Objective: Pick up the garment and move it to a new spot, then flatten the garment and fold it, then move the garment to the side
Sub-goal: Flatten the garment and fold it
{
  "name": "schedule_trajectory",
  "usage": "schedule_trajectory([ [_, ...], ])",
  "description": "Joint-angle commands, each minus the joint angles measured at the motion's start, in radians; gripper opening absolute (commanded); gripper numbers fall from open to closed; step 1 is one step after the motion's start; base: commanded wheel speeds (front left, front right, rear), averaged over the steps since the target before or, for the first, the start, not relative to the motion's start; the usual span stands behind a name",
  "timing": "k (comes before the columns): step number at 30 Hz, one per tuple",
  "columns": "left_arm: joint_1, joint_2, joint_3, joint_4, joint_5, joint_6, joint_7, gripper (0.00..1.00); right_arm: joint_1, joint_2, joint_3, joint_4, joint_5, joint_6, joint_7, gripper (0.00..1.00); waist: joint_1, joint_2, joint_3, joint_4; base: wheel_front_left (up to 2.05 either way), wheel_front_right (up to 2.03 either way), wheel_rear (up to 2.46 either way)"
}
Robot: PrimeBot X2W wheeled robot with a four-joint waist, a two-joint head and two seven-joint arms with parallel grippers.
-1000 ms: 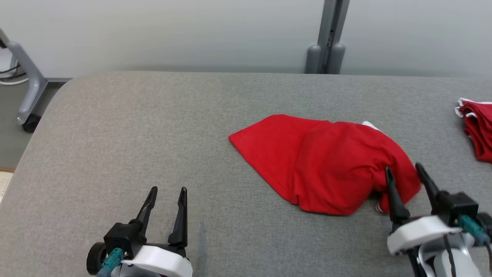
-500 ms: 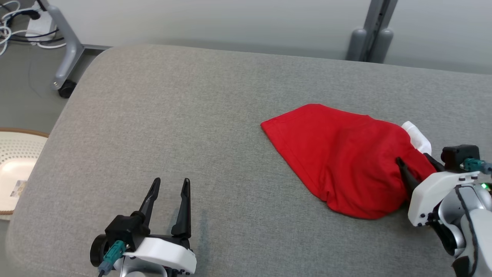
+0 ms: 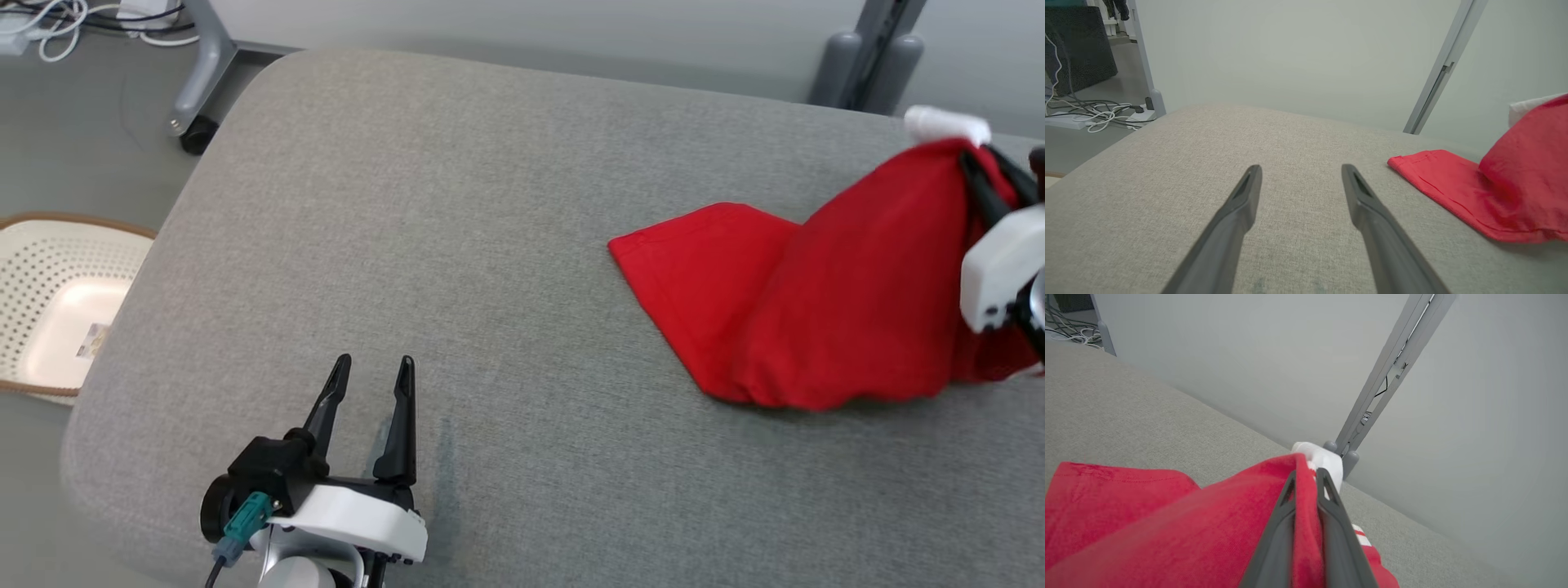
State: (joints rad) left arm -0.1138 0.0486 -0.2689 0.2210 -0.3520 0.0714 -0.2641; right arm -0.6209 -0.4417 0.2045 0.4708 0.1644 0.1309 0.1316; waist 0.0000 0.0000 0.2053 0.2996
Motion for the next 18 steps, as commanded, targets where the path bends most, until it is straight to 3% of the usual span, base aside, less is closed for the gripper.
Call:
schedule_trajectory([
  [1, -0.023, 0.004, 0.000, -0.003, -0.004, 0.003, 0.000, 1.00, -0.027, -0.007, 0.009, 0.012, -0.010, 0.000, -0.007, 0.00, 0.0000, 0.0000, 0.015, 0.018, 0.00, 0.00, 0.00],
  [7, -0.039, 0.004, -0.019, -0.006, -0.020, 0.009, 0.000, 1.00, -0.179, -0.014, 0.075, 0.161, -0.038, 0.000, -0.023, 0.00, 0.0000, 0.0000, 0.044, 0.066, 0.00, 0.00, 0.00],
  [8, -0.043, 0.004, -0.022, -0.005, -0.022, 0.009, 0.000, 1.00, -0.196, -0.011, 0.086, 0.194, -0.041, 0.000, -0.028, 0.09, 0.0000, 0.0000, 0.048, 0.073, 0.00, 0.00, 0.00],
  [10, -0.047, 0.004, -0.028, -0.006, -0.028, 0.011, 0.000, 1.00, -0.231, -0.006, 0.096, 0.256, -0.050, 0.000, -0.061, 0.38, 0.0000, 0.0000, 0.055, 0.085, 0.00, 0.00, 0.00],
  [14, -0.053, 0.003, -0.031, -0.005, -0.030, 0.013, 0.000, 1.00, -0.291, 0.005, 0.095, 0.367, -0.097, 0.000, -0.158, 0.42, 0.0000, 0.0000, 0.065, 0.096, 0.00, 0.00, 0.00],
  [15, -0.056, 0.004, -0.031, -0.003, -0.029, 0.015, 0.000, 1.00, -0.306, 0.009, 0.085, 0.390, -0.110, 0.000, -0.184, 0.55, 0.0000, 0.0000, 0.067, 0.096, 0.00, 0.00, 0.00],
  [16, -0.058, 0.004, -0.030, -0.002, -0.027, 0.016, 0.000, 1.00, -0.318, 0.017, 0.082, 0.415, -0.124, 0.000, -0.204, 1.00, 0.0000, 0.0000, 0.068, 0.094, 0.00, 0.00, 0.00],
  [18, -0.058, 0.004, -0.025, -0.002, -0.022, 0.017, 0.000, 1.00, -0.342, 0.042, 0.070, 0.451, -0.130, 0.000, -0.246, 1.00, 0.0000, 0.0000, 0.066, 0.084, 0.00, 0.00, 0.00],
])
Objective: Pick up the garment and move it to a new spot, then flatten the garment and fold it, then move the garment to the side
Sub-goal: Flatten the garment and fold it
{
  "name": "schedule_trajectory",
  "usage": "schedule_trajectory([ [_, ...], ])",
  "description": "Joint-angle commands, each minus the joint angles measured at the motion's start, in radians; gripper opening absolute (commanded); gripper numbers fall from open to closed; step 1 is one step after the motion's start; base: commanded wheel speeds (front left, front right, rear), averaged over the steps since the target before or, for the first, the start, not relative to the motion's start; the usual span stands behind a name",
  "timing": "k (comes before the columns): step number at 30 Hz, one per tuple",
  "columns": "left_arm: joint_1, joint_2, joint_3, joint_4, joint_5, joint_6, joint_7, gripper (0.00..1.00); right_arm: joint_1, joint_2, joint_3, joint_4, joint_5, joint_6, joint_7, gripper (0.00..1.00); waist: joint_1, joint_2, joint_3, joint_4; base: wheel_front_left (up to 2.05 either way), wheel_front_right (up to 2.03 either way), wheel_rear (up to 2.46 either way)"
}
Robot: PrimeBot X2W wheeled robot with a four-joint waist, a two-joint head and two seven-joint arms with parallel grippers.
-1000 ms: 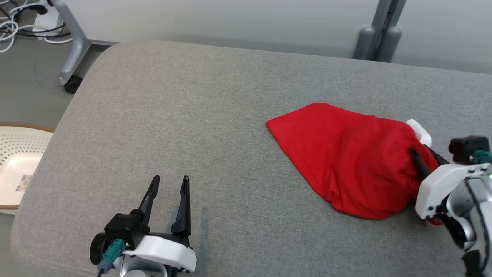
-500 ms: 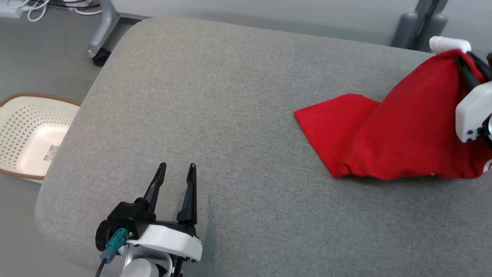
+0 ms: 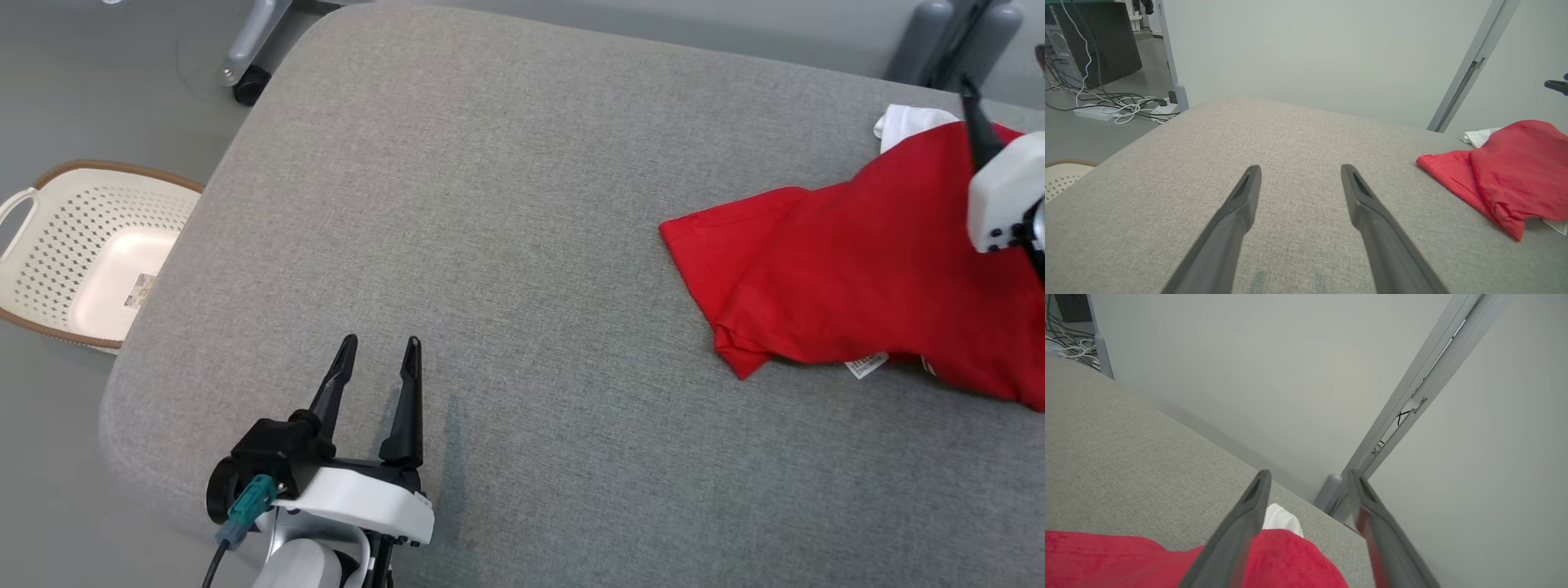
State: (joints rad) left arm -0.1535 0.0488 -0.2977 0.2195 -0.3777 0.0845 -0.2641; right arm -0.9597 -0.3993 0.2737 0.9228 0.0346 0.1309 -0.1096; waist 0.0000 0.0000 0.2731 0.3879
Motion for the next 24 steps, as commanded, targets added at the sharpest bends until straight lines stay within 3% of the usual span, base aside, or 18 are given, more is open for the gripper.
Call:
schedule_trajectory([
  [1, -0.016, 0.004, 0.005, -0.001, 0.006, 0.004, 0.000, 1.00, -0.011, 0.012, -0.003, 0.015, 0.006, 0.000, -0.027, 1.00, 0.0000, 0.0000, -0.004, -0.011, 0.00, 0.00, 0.00],
  [6, 0.008, 0.004, 0.023, -0.003, 0.019, 0.002, 0.000, 1.00, 0.023, 0.055, -0.005, 0.038, 0.061, 0.000, -0.120, 1.00, 0.0000, 0.0000, -0.031, -0.063, 0.00, 0.00, 0.00],
  [11, 0.030, 0.004, 0.050, -0.008, 0.043, -0.005, 0.000, 1.00, 0.181, 0.069, -0.074, -0.054, 0.130, 0.000, -0.157, 1.00, 0.0000, 0.0000, -0.076, -0.147, 0.00, 0.00, 0.00],
  [15, 0.042, 0.004, 0.058, -0.002, 0.061, -0.017, 0.000, 1.00, 0.345, 0.092, -0.126, -0.181, 0.122, 0.000, -0.156, 1.00, 0.0000, 0.0000, -0.100, -0.194, 0.00, 0.00, 0.00],
  [19, 0.044, 0.004, 0.058, 0.003, 0.067, -0.023, 0.000, 1.00, 0.500, 0.133, -0.152, -0.260, 0.107, 0.000, -0.157, 1.00, 0.0000, 0.0000, -0.113, -0.213, 0.00, 0.00, 0.00],
  [24, 0.050, 0.004, 0.054, 0.015, 0.076, -0.033, 0.000, 1.00, 0.595, 0.167, -0.148, -0.249, 0.078, 0.000, -0.157, 1.00, 0.0000, 0.0000, -0.114, -0.207, 0.00, 0.00, 0.00],
])
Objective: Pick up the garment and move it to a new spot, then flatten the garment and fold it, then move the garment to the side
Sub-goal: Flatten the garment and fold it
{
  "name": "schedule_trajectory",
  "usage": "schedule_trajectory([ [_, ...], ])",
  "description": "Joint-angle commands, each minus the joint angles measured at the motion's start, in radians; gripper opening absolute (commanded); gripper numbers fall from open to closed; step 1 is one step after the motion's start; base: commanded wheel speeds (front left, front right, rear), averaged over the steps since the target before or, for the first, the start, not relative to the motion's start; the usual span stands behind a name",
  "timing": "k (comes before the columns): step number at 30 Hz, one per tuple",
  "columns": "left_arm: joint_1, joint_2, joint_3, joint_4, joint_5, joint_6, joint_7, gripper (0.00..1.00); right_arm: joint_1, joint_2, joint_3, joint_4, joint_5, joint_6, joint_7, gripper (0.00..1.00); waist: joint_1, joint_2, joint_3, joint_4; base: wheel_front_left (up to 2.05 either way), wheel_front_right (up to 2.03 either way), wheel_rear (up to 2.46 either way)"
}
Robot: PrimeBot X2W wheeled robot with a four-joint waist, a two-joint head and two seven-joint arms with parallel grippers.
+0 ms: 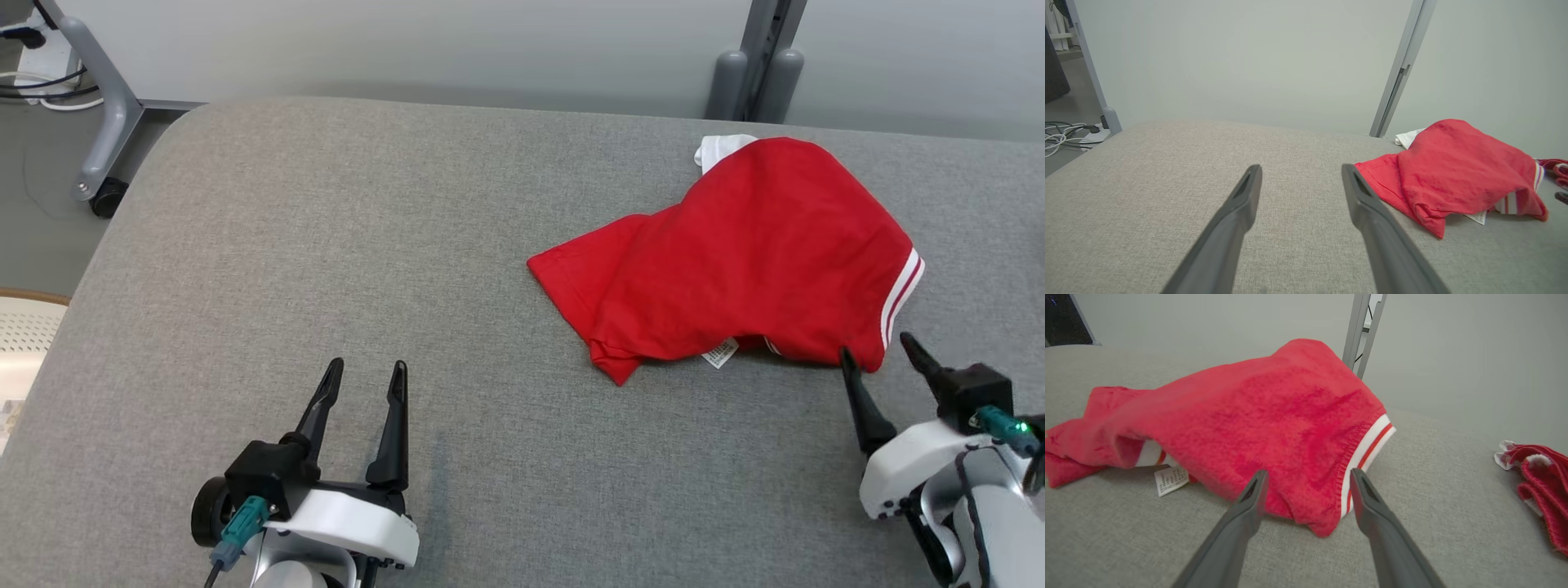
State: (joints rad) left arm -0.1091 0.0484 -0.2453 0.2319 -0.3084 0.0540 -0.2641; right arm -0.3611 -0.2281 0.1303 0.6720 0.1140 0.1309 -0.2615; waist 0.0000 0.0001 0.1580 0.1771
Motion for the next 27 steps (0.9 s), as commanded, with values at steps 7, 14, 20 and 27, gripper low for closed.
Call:
schedule_trajectory([
  [7, 0.003, 0.004, 0.002, 0.010, 0.012, -0.008, 0.000, 1.00, -0.027, 0.010, 0.006, 0.073, -0.069, 0.000, -0.005, 1.00, 0.0000, -0.0001, 0.002, 0.047, 0.00, 0.00, 0.00],
  [14, 0.007, 0.004, 0.006, 0.010, 0.013, -0.009, 0.000, 1.00, -0.099, 0.004, 0.044, 0.164, -0.160, 0.000, -0.005, 1.00, 0.0000, -0.0001, 0.007, 0.083, 0.00, 0.00, 0.00],
  [20, 0.003, 0.004, 0.005, 0.004, 0.006, 0.000, 0.000, 1.00, -0.137, 0.014, 0.007, 0.183, -0.187, 0.000, -0.005, 0.00, 0.0000, -0.0001, 0.003, 0.097, 0.00, 0.00, 0.00],
  [27, 0.016, 0.004, 0.014, 0.000, 0.002, 0.007, 0.000, 1.00, -0.112, -0.003, -0.020, 0.079, -0.175, 0.000, -0.005, 0.00, 0.0000, -0.0001, -0.008, 0.065, 0.00, 0.00, 0.00],
])
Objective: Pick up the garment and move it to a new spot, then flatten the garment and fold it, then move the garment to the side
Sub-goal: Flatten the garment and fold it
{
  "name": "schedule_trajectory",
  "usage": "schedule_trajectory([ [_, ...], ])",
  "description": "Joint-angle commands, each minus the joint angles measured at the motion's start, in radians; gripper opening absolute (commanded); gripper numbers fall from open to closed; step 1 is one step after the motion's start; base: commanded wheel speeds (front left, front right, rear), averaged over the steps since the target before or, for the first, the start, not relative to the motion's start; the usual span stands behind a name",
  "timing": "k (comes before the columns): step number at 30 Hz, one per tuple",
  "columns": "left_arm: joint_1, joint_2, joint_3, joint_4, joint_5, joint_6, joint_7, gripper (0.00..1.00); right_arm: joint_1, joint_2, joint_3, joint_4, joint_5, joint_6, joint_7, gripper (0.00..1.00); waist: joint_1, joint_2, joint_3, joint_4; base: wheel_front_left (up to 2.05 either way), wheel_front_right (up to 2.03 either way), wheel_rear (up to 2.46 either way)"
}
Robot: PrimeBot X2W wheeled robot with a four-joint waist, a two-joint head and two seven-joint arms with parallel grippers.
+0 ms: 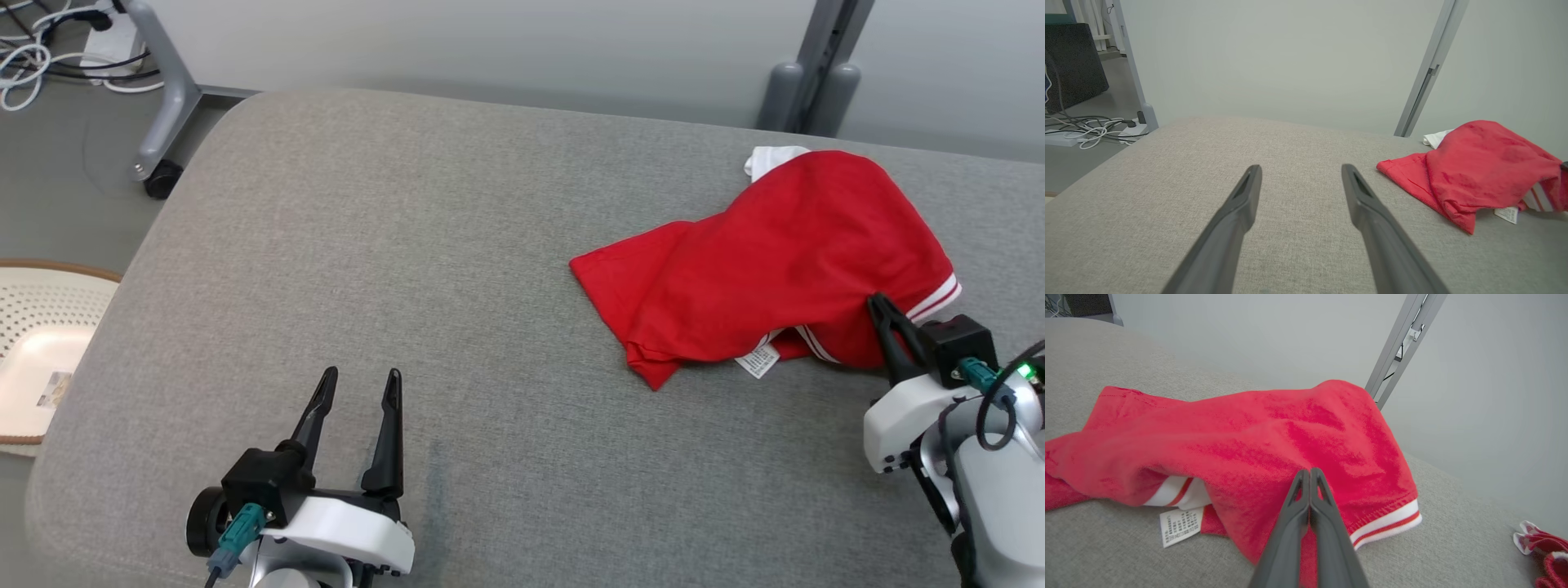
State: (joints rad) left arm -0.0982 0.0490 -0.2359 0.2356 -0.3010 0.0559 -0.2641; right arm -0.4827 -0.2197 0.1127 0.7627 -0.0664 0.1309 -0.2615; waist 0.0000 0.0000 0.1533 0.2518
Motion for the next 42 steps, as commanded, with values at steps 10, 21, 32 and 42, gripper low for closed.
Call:
schedule_trajectory([
  [10, 0.006, 0.004, 0.000, -0.008, -0.015, 0.010, 0.000, 1.00, 0.027, -0.072, -0.024, -0.125, 0.013, 0.000, -0.005, 0.00, 0.0000, 0.0000, -0.013, -0.057, 0.00, 0.00, 0.00],
  [21, -0.021, 0.004, -0.016, -0.010, -0.019, -0.001, 0.000, 1.00, -0.050, -0.203, -0.004, -0.224, 0.025, 0.000, 0.123, 0.00, 0.0000, 0.0000, 0.016, -0.034, 0.00, 0.00, 0.00],
  [32, -0.058, 0.002, -0.046, -0.009, -0.042, 0.013, 0.000, 1.00, -0.260, -0.290, -0.060, 0.112, -0.002, 0.000, 0.203, 0.31, 0.0000, 0.0000, 0.089, 0.095, 0.00, 0.00, 0.00],
  [42, -0.071, 0.004, -0.037, -0.011, -0.017, 0.005, 0.000, 1.00, -0.331, -0.210, -0.056, 0.205, -0.008, 0.000, 0.045, 1.00, 0.0000, 0.0000, 0.087, 0.037, 0.00, 0.00, 0.00],
])
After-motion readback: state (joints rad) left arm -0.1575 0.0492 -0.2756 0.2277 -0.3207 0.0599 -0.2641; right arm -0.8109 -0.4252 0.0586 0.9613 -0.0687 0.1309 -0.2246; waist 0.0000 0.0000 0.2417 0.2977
